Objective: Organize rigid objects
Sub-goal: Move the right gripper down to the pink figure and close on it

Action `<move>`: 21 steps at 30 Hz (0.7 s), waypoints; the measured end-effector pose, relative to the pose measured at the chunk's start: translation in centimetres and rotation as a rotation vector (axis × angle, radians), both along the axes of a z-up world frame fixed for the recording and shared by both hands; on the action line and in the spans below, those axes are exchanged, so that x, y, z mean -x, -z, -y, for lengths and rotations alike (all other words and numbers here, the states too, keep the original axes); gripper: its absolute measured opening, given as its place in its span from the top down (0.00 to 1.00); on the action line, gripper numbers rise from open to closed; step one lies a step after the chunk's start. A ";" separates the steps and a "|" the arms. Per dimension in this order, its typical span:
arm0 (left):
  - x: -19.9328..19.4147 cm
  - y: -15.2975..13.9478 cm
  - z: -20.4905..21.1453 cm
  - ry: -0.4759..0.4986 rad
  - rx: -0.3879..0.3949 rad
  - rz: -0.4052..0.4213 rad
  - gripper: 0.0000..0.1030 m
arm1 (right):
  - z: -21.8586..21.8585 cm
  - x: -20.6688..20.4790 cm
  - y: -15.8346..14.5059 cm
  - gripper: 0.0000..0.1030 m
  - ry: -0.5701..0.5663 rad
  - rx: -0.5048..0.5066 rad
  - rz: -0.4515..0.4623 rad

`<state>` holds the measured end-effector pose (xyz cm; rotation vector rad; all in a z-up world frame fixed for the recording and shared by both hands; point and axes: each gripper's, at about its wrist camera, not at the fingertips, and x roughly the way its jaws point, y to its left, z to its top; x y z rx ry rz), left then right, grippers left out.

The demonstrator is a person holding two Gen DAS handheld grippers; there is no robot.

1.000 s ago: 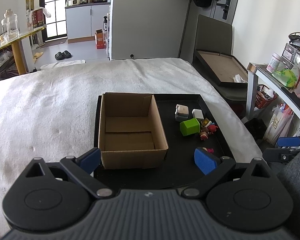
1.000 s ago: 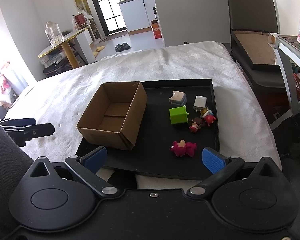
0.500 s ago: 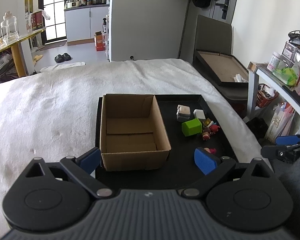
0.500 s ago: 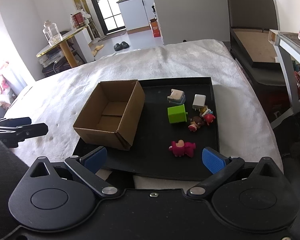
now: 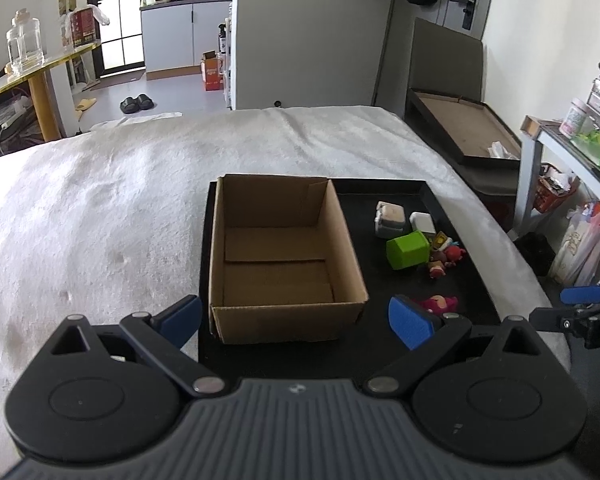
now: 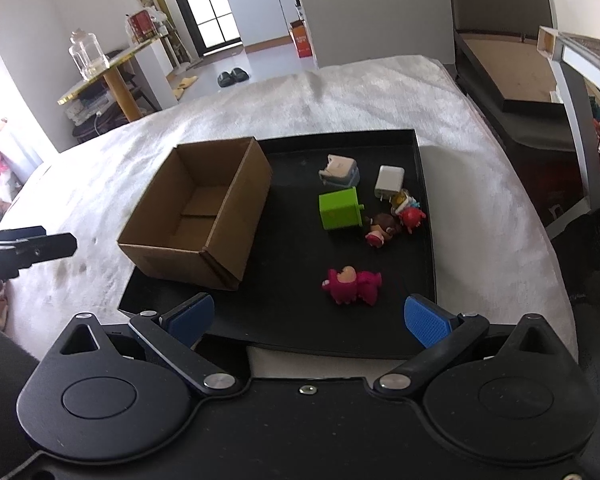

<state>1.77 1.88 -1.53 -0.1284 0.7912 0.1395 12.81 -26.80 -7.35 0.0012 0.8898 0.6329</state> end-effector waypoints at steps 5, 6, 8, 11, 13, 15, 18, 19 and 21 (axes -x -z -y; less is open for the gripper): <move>-0.7 0.9 -0.4 -0.028 0.003 -0.012 0.04 | -0.4 -1.1 1.3 0.00 -0.007 0.019 -0.011; -0.8 1.1 -0.4 -0.031 0.003 -0.014 0.04 | -0.5 -1.3 1.5 0.00 -0.008 0.021 -0.013; -1.1 1.5 -0.4 -0.036 -0.001 -0.020 0.04 | -0.7 -1.7 1.9 0.00 -0.010 0.025 -0.019; -1.5 2.0 -0.6 -0.053 -0.003 -0.029 0.04 | -1.0 -2.2 2.4 0.00 -0.017 0.032 -0.016; -1.8 2.4 -0.7 -0.063 -0.004 -0.034 0.04 | -1.1 -2.7 2.8 0.00 -0.017 0.035 -0.019; -2.0 2.7 -0.8 -0.076 -0.011 -0.039 0.04 | -1.2 -3.1 3.2 0.00 -0.014 0.032 -0.023; -2.5 3.4 -1.1 -0.092 -0.015 -0.050 0.04 | -1.3 -3.7 3.7 0.00 -0.012 0.030 -0.025; -2.6 3.6 -1.1 -0.097 -0.015 -0.054 0.04 | -1.4 -3.9 3.9 0.00 -0.012 0.030 -0.027; -2.9 4.0 -1.3 -0.107 -0.020 -0.060 0.04 | -1.5 -4.4 4.2 0.00 -0.011 0.030 -0.032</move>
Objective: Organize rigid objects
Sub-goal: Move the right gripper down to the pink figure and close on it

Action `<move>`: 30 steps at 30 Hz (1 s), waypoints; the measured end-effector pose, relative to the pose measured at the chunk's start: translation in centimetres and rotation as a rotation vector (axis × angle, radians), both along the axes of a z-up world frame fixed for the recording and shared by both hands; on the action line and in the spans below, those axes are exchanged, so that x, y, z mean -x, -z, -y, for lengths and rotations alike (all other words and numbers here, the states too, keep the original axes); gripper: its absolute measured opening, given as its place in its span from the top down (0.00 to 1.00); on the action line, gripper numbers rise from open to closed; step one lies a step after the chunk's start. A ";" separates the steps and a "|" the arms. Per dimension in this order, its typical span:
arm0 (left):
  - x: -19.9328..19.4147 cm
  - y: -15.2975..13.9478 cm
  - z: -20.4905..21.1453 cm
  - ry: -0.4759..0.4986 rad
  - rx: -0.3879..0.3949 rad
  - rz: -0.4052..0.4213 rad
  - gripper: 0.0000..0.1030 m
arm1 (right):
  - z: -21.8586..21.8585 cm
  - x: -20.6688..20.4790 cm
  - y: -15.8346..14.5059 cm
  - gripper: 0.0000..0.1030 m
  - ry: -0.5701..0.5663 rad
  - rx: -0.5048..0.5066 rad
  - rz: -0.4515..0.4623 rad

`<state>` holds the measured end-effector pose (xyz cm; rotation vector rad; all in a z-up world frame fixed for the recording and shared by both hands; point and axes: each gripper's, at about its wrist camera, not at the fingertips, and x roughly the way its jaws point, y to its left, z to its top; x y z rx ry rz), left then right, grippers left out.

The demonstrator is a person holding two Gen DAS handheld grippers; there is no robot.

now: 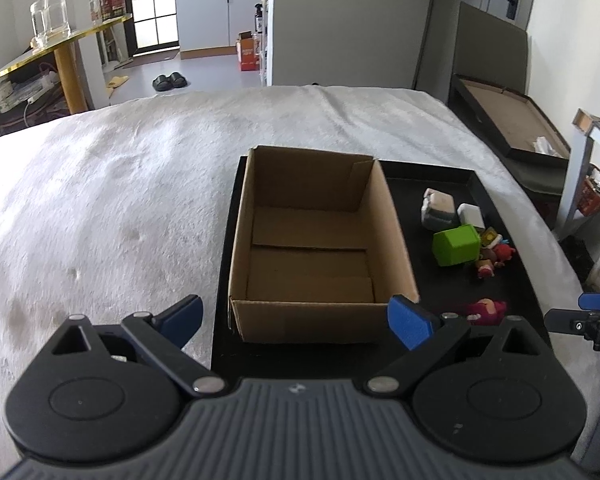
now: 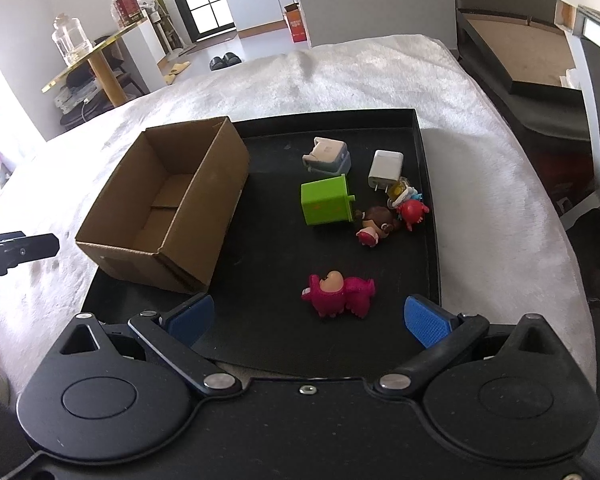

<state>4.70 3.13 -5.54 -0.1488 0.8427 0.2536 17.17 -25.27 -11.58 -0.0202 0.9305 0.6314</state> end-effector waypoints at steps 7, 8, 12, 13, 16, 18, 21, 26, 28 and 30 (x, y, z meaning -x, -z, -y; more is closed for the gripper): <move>-1.3 1.2 -0.4 -0.030 -0.021 -0.022 0.06 | -0.1 -2.1 1.5 0.00 0.031 -0.039 -0.072; -1.6 1.4 -0.3 -0.035 -0.041 -0.025 0.06 | -0.2 -2.4 1.8 0.00 0.036 -0.031 -0.077; -2.5 2.0 -0.3 -0.051 -0.098 -0.027 0.07 | -0.6 -3.3 3.0 0.00 0.048 -0.018 -0.092; -2.9 2.3 -0.4 -0.059 -0.110 -0.030 0.08 | -0.7 -3.6 3.2 0.00 0.052 -0.016 -0.096; -3.9 3.0 -0.7 -0.066 -0.113 -0.040 0.11 | -1.2 -4.2 4.3 0.00 0.064 0.000 -0.114; -4.4 3.2 -0.9 -0.080 -0.116 -0.041 0.12 | -1.5 -4.6 4.9 0.00 0.072 0.004 -0.129; -5.1 3.5 -1.0 -0.101 -0.144 -0.041 0.14 | -2.0 -5.1 5.4 0.00 0.087 0.008 -0.143; -6.1 4.3 -1.2 -0.125 -0.190 -0.051 0.18 | -2.7 -5.7 6.5 0.00 0.128 0.064 -0.141; -6.6 4.7 -1.5 -0.140 -0.188 -0.058 0.20 | -2.7 -6.0 7.1 0.00 0.142 0.062 -0.162; -7.0 5.2 -1.6 -0.158 -0.195 -0.068 0.22 | -2.8 -6.2 7.6 0.01 0.160 0.074 -0.173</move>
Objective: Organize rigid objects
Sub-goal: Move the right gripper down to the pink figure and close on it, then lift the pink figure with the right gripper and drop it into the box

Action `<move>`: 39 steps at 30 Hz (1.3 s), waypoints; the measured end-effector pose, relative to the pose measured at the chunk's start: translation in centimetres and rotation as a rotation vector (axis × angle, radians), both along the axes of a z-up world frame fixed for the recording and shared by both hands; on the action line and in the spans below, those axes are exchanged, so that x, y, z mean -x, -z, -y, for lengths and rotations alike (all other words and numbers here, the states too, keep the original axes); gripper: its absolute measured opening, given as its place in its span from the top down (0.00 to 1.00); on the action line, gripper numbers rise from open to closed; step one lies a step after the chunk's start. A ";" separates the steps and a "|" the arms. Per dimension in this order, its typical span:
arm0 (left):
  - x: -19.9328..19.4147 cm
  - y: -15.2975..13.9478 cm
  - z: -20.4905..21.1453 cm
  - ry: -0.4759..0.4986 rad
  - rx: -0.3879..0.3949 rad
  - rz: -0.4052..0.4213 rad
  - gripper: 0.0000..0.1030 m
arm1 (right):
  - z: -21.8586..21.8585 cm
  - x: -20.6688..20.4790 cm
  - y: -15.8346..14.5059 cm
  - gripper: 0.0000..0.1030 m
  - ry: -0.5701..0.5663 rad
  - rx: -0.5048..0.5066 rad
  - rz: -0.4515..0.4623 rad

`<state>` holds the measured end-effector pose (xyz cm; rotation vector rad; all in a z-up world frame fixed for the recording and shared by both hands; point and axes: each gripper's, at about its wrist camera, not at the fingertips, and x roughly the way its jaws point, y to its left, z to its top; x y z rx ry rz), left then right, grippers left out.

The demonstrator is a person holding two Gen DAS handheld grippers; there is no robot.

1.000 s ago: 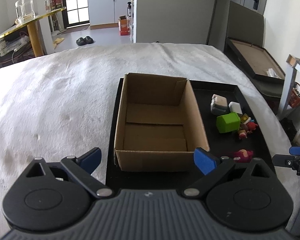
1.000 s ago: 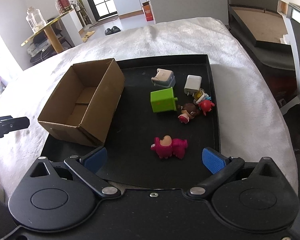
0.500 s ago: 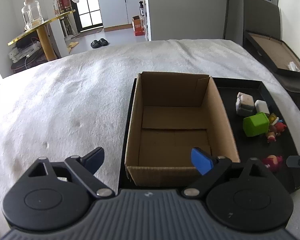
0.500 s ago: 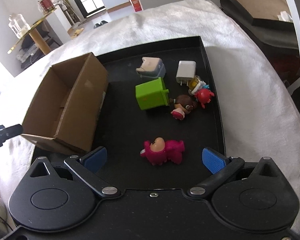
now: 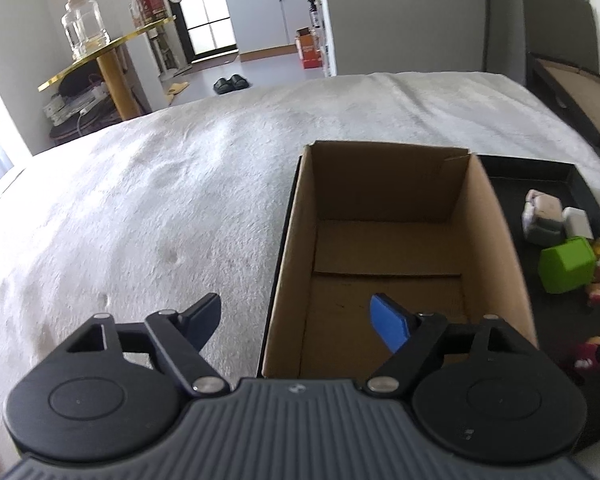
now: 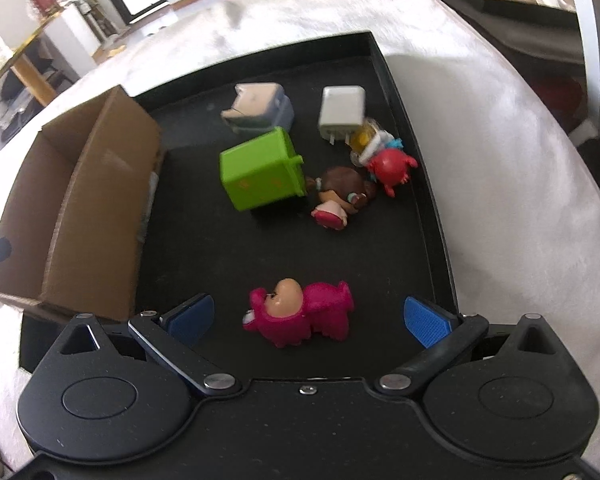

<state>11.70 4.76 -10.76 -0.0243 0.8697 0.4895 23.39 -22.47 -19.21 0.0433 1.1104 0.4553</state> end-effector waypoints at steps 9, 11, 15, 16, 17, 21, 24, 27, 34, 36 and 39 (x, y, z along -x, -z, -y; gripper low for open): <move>-1.0 1.4 0.5 -0.027 -0.043 -0.018 0.35 | -1.2 -0.2 0.9 0.01 0.015 0.036 0.001; -1.0 1.4 0.7 -0.036 -0.061 -0.015 0.38 | -1.5 -0.1 1.1 0.01 0.039 0.046 0.003; -1.0 1.4 0.7 -0.058 -0.072 -0.002 0.42 | -2.3 0.3 1.4 0.01 0.090 0.077 0.014; -1.0 1.4 0.7 -0.062 -0.080 -0.003 0.43 | -2.4 0.4 1.6 0.01 0.107 0.078 0.014; -1.0 1.5 0.6 -0.065 -0.075 -0.004 0.45 | -2.5 0.4 1.9 0.04 0.127 0.083 0.012; -1.0 1.9 0.4 -0.071 -0.067 -0.008 0.56 | -3.2 0.5 2.6 0.21 0.136 0.115 0.011; -1.0 2.1 0.0 -0.087 -0.058 -0.011 0.77 | -3.2 0.5 2.1 0.38 0.144 0.102 0.026; -0.8 2.0 -0.2 -0.092 -0.055 0.002 0.81 | -3.2 0.5 1.6 0.39 0.136 0.090 0.051; -0.6 1.9 -0.2 -0.085 -0.046 0.021 0.83 | -3.6 0.6 -0.3 0.39 0.126 0.062 0.124; -0.6 2.0 -0.2 -0.081 -0.047 0.021 0.83 | -3.9 0.8 -1.1 0.39 0.105 0.049 0.175; -0.5 1.9 -0.3 -0.076 -0.047 0.025 0.83 | -4.5 0.7 -2.1 0.39 0.087 0.031 0.235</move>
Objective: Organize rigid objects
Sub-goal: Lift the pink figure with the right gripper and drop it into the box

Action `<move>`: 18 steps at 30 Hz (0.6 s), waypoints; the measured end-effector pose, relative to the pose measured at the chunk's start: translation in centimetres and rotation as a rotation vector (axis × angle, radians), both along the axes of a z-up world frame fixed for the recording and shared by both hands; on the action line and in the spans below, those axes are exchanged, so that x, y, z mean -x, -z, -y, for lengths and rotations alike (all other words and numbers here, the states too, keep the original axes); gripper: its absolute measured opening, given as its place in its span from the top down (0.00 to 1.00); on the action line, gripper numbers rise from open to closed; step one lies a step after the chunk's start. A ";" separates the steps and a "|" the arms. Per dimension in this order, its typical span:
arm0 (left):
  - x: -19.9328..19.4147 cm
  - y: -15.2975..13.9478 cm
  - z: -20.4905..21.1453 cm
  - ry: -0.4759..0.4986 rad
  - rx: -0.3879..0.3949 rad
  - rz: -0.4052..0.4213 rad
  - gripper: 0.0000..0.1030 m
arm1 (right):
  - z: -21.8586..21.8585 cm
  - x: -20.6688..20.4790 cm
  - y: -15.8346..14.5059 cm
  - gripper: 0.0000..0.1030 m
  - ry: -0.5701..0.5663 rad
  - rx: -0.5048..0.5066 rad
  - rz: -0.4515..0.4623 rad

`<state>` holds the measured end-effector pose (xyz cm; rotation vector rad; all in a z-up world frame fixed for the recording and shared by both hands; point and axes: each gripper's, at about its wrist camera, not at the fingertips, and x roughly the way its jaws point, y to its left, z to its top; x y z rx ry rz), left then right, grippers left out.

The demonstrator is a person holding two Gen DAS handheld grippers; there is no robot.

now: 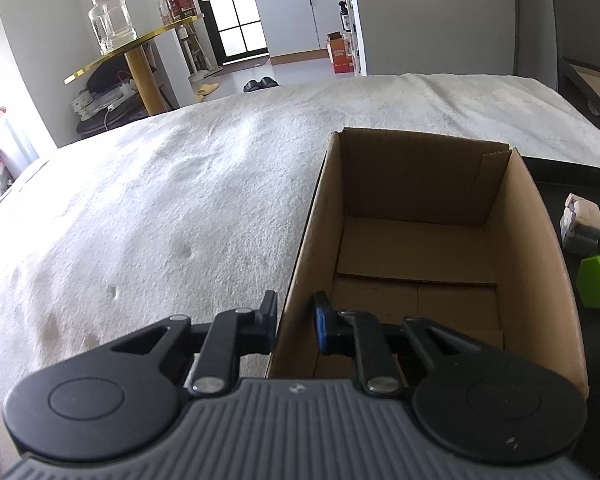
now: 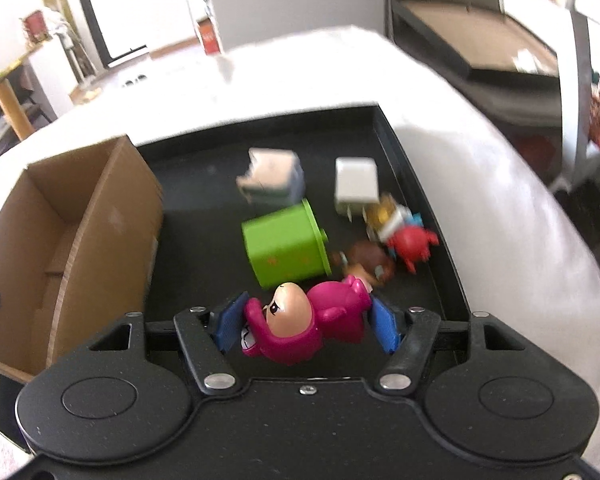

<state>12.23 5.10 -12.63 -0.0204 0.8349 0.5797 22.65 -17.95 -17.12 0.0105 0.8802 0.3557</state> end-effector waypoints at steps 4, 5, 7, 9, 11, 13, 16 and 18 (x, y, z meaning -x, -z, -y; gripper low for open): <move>0.0 0.0 -0.2 0.000 0.007 0.005 0.83 | -0.6 -0.3 -1.0 0.39 -0.028 -0.034 0.065; 0.0 0.1 -0.2 0.001 0.006 0.006 0.83 | -0.9 -0.4 -1.2 0.39 -0.035 -0.036 0.084; 0.1 0.2 -0.1 0.004 0.003 0.007 0.83 | -1.1 -0.3 -1.8 0.39 -0.053 -0.053 0.124; 0.1 0.2 -0.2 0.003 0.005 0.008 0.83 | -1.6 0.0 -2.5 0.39 -0.085 -0.058 0.175; 0.2 0.1 -0.2 0.005 0.009 0.012 0.83 | -2.3 0.1 -3.0 0.39 -0.115 -0.056 0.214; 0.2 0.0 -0.2 0.011 0.008 0.018 0.83 | -2.8 0.0 -3.4 0.39 -0.147 -0.069 0.239; 0.3 -0.1 -0.2 0.020 0.007 0.024 0.84 | -3.8 0.0 -4.1 0.39 -0.200 -0.091 0.287; 0.4 -0.1 -0.3 0.024 0.011 0.029 0.84 | -4.5 0.1 -4.6 0.39 -0.250 -0.103 0.326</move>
